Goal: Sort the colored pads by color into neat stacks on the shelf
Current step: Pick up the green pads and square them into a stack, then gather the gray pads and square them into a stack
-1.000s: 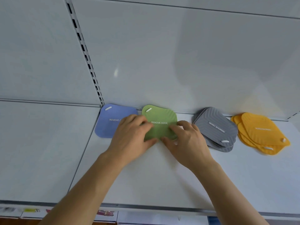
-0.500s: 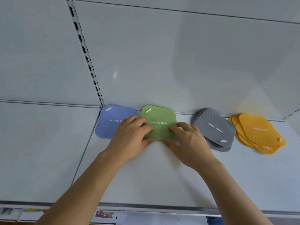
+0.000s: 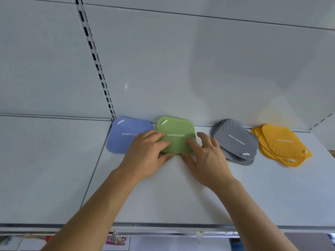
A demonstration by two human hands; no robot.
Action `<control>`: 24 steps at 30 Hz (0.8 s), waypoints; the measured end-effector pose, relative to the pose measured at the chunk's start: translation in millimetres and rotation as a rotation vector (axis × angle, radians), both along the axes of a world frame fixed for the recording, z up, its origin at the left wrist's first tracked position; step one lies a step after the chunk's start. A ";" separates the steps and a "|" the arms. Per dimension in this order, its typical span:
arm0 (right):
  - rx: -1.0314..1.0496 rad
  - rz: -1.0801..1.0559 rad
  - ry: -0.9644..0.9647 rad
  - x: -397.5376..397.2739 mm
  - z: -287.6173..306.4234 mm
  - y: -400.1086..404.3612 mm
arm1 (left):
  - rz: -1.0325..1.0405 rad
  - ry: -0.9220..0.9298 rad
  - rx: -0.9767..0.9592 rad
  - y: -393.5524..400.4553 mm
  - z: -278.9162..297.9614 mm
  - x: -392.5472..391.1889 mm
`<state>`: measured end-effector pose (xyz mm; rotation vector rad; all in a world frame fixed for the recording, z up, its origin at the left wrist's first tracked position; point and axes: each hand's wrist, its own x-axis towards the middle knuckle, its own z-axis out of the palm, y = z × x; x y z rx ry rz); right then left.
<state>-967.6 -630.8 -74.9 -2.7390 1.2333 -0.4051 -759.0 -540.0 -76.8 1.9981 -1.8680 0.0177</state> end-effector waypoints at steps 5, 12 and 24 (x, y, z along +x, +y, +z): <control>-0.026 -0.013 0.017 2.3 1.2 3.9 | 0.018 0.001 -0.018 -2.7 -1.3 -2.0; -0.102 -0.072 -0.166 -18.4 17.4 17.0 | 0.028 -0.037 -0.074 -1.2 1.9 -18.0; -0.113 -0.145 -0.205 -136.0 -4.4 -33.3 | -0.224 0.137 -0.114 -19.5 -1.7 -137.1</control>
